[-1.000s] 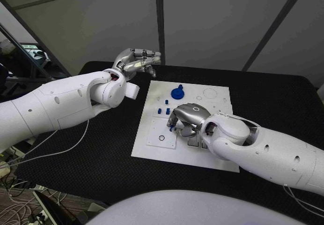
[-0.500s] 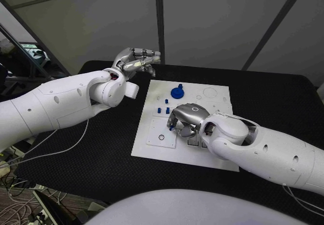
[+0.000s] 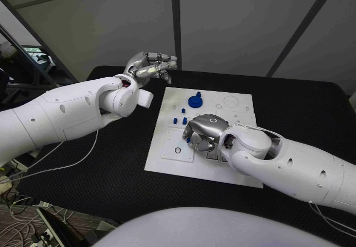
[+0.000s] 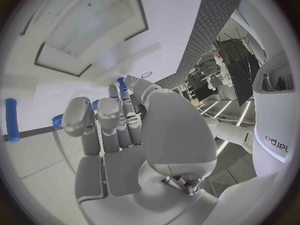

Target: Assemble the parts on the task board

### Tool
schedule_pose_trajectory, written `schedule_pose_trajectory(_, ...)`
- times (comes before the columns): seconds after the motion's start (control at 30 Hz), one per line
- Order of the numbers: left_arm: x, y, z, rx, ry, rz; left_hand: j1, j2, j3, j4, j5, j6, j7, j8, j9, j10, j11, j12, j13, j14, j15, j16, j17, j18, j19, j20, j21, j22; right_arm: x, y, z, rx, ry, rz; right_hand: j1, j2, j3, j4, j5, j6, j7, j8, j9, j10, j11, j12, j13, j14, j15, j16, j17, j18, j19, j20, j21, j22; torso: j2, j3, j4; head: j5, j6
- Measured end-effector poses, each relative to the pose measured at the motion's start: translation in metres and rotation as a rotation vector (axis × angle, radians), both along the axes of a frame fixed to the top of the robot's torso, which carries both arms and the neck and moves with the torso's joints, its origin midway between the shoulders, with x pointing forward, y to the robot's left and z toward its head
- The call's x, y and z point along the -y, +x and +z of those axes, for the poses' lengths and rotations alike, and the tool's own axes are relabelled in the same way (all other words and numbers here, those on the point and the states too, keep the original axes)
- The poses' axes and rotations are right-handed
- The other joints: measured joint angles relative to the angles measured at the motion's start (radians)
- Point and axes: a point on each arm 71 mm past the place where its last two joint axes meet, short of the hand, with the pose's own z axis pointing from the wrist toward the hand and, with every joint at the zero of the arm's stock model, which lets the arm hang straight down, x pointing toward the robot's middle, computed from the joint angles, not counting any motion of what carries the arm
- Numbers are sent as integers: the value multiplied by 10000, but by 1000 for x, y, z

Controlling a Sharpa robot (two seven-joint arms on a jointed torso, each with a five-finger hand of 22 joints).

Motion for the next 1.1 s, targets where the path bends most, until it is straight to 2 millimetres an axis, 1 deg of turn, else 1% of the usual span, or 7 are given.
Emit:
schedule_pose_trajectory(0.2, 0, 0, 0, -10, 4, 5, 41, 41, -40, 40, 0, -51, -20, 41, 0, -69, 3, 42, 0, -35, 35, 0, -13, 1, 0, 0, -38, -24, 1, 0, 0, 5, -24, 23, -76, -77, -328, 8, 0, -337, 56, 0, -60, -506, 64, 79, -12, -383, 56, -388, -631, 188, -510, 80, -434, -666, -1, 5, -3, 5, -1)
schedule_pose_trajectory(0.23, 0, 0, 0, -13, 5, 5, 41, 41, -40, 40, 0, -51, -20, 41, 0, -69, 3, 42, 0, -34, 34, 0, -13, 1, 0, 0, -38, -24, 1, 0, -1, 13, -28, 25, -76, -77, -430, 13, 53, -417, 52, 0, -73, -620, 86, 79, -12, -510, 70, -556, -881, 318, -677, 97, -587, -894, -1, 5, -5, 6, -4)
schedule_pose_trajectory(0.57, -2, 1, -1, -91, 37, 29, 41, 40, -40, 40, 0, -51, -21, 40, 0, -69, 2, 42, 0, -35, 35, 0, -12, 1, 0, 0, -38, -23, 12, -5, 5, 340, 177, -22, -76, -77, -761, 43, 186, -461, 65, 0, -77, -794, 90, 357, 10, -656, 56, -757, -1313, 317, -870, 128, -808, -1248, -8, 15, -15, -27, 43)
schedule_pose_trajectory(0.77, -3, 1, -1, -126, 55, 45, 41, 40, -40, 40, 0, -51, -21, 40, 0, -68, 2, 42, 0, -36, 35, 0, -12, 1, 0, 0, -38, -23, 38, -8, 18, 619, 384, -225, -76, -77, -940, 146, 186, -371, -25, 65, -42, -660, -33, 719, 37, -633, 33, -616, -1185, 315, -731, 56, -752, -1014, -20, 12, -35, -109, 146)
schedule_pose_trajectory(0.9, -4, 1, -2, -153, 70, 56, 40, 40, -40, 40, 0, -50, -21, 40, 0, -68, 2, 42, 0, -35, 36, 0, -11, 1, 0, 0, -38, -23, 64, 10, 46, 1006, 544, -848, -132, -133, -1206, 188, 186, -354, -78, 65, -45, -635, -7, 814, 31, -541, -12, -542, -1101, 315, -615, 56, -654, -894, -26, 10, -44, -247, 251)
schedule_pose_trajectory(1.03, -4, 1, -2, -172, 77, 52, 40, 40, -40, 40, 0, -51, -21, 40, 0, -68, 2, 42, 0, -36, 35, 0, -11, 1, 0, 0, -38, -23, 85, 22, 61, 1069, 497, -1401, -153, -154, -1671, 298, 186, -596, -242, 65, -85, -1170, 53, 815, -2, -683, 39, -879, -1687, 314, -883, 71, -1002, -1413, -33, 2, -51, -386, 344)
schedule_pose_trajectory(1.1, -4, 1, -2, -178, 78, 45, 40, 40, -40, 40, 0, -50, -21, 40, 0, -68, 2, 42, 0, -36, 36, 0, -11, 1, 0, 0, -38, -31, 95, 26, 64, 961, 361, -1666, -73, -75, -2286, 429, 185, -777, -355, 65, -87, -1535, 113, 988, 9, -890, 112, -1168, -2148, 473, -1140, 141, -1314, -1799, -33, 1, -56, -457, 411)
